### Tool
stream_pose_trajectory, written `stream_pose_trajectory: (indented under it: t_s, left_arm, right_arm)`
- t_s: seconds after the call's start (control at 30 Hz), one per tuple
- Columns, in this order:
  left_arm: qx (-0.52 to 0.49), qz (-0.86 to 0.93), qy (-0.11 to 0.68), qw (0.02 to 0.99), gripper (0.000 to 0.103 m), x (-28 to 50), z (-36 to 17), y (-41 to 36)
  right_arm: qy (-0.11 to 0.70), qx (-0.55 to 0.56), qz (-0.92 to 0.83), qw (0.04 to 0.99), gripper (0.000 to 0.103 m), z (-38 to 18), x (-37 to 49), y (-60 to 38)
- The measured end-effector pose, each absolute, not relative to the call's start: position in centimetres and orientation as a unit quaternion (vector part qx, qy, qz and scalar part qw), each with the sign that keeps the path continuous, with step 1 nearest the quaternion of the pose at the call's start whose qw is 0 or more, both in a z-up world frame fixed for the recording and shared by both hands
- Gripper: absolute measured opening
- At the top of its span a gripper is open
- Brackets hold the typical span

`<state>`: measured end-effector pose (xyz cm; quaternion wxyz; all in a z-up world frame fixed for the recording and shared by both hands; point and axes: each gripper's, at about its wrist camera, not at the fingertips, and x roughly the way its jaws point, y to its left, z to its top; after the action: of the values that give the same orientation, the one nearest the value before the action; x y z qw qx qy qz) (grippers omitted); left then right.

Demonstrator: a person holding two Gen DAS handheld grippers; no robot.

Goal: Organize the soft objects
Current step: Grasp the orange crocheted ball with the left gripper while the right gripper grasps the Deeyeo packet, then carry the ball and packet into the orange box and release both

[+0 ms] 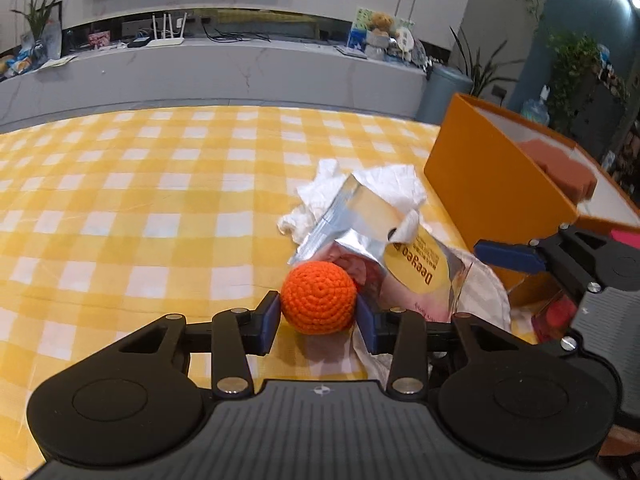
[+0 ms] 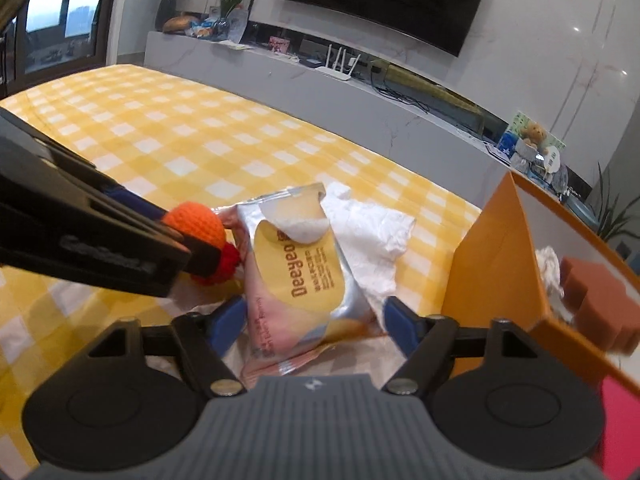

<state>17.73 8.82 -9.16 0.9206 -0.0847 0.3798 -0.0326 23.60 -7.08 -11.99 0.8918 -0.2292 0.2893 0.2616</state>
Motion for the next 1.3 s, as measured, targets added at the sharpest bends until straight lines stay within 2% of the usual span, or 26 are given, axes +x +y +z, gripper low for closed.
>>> stream_pose_trajectory:
  t_s: [0.03,0.2,0.4,0.6,0.67,0.83,1.3]
  left_arm:
    - [-0.086,-0.032,0.383,0.919,0.046,17.8,-9.2,8.9]
    - [-0.105,-0.020,0.384,0.917,0.046,17.8,-9.2,9.8]
    - [-0.114,-0.023,0.387,0.915,0.046,17.9,-9.2,10.1]
    - [-0.116,-0.021,0.396,0.911,0.046,18.2,-9.4,10.2]
    - [-0.117,-0.019,0.396,0.911,0.046,18.2,-9.4,10.3]
    - [-0.115,-0.016,0.392,0.913,0.046,17.8,-9.1,10.2]
    - [-0.118,-0.006,0.342,0.932,0.046,13.8,-5.7,9.8]
  right_arm:
    - [0.286,-0.229,0.264,0.892,0.089,-11.9,23.9,-7.0]
    - [0.304,-0.240,0.289,0.875,0.089,-12.2,25.6,-5.8]
    - [0.337,-0.235,0.299,0.862,0.084,-12.7,26.8,-5.2]
    - [0.344,-0.248,0.285,0.860,0.067,-12.8,26.8,-4.9]
    - [0.350,-0.246,0.281,0.859,0.056,-12.6,26.9,-5.0]
    - [0.347,-0.242,0.281,0.861,0.046,-11.2,25.8,-5.0]
    - [0.309,-0.209,0.310,0.875,0.045,-4.8,20.6,-7.5]
